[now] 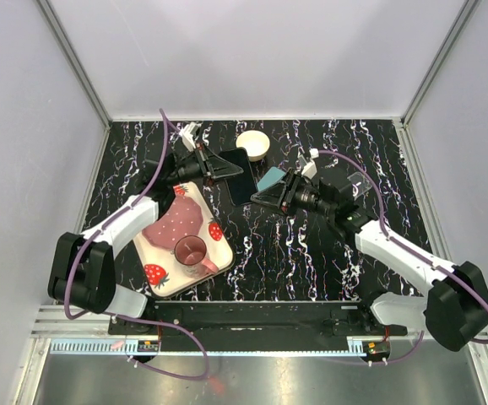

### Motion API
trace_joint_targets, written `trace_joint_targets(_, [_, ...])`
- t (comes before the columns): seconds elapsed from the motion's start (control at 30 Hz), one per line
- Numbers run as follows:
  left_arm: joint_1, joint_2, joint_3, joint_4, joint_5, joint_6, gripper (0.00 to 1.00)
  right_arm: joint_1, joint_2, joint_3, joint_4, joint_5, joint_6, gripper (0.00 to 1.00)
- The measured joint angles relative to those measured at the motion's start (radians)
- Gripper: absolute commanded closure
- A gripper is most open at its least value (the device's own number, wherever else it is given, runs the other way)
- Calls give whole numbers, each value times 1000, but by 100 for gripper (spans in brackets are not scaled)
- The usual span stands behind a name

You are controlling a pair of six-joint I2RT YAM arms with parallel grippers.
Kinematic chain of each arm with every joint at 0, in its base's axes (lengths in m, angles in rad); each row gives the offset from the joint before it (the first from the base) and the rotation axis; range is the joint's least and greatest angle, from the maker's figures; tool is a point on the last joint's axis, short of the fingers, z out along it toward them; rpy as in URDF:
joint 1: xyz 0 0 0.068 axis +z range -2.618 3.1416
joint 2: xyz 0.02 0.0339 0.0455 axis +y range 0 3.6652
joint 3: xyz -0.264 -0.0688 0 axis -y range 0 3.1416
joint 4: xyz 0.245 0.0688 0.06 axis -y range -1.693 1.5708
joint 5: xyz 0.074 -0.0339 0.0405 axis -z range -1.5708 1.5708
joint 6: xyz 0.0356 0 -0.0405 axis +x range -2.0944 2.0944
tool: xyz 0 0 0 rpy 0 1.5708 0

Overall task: Take the phone out of the phone case
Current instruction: Pick up the phone at the center of the board, then remove the phone case from the phone.

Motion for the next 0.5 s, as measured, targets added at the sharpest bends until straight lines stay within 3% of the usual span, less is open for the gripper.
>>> trace_joint_targets(0.13, [4,-11,9,5,8,-16,100,0,16,-16,65,-14,36,82])
trace_joint_targets(0.2, [8,-15,9,16,11,-23,100,-4,31,-31,111,-26,68,98])
trace_joint_targets(0.5, [34,-15,9,24,9,-40,100,-14,158,-133,525,-72,283,100])
